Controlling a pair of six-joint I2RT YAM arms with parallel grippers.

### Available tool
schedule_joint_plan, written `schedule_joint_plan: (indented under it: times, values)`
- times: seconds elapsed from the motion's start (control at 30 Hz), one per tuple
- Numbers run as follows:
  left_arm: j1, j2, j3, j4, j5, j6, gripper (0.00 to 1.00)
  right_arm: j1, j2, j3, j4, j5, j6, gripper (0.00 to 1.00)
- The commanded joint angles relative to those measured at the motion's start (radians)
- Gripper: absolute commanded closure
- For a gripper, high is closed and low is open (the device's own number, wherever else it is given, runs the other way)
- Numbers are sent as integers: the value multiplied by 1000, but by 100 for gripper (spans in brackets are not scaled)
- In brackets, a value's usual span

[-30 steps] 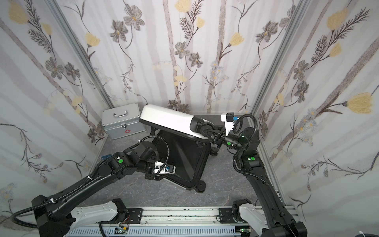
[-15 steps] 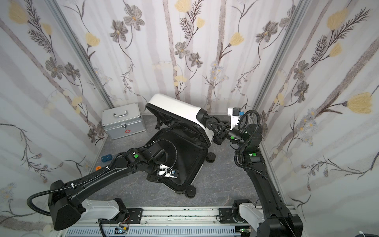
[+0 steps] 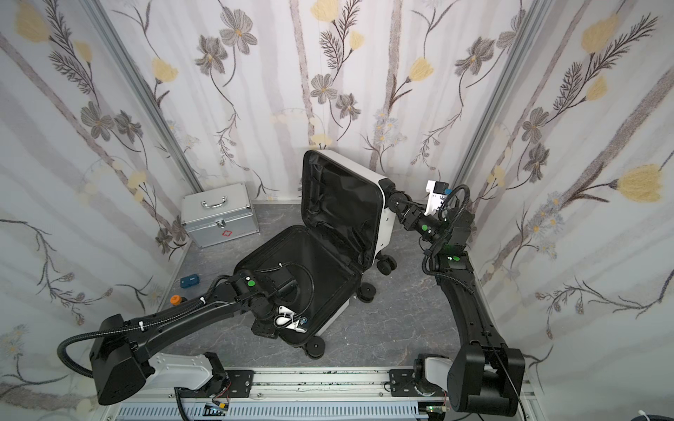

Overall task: Open the suitcase zippers
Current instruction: Open the suitcase at the center of the board.

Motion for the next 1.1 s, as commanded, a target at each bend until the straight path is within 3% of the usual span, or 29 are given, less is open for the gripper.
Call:
schedule_joint_plan:
  times: [0.0,0.3,0.6,0.67,0.9,1.07]
  values:
    - [-1,19,-20,9,0,-25,40,-14,21,33,135,-9,19,100]
    - [-7,144,16,84,73,-51,48,-47,118,42,167,30,74,100]
    - [-46,278,167,37,169,-129,82,-88,361,67,245,63,249,100]
    - [-64,276,182,49,179,-151,86,-94,395,73,249,81,263,100]
    - [-97,190,170,176,284,-216,92,-83,470,138,103,200,169,100]
    - [-125,165,145,277,278,-274,94,-57,530,182,7,279,118,99]
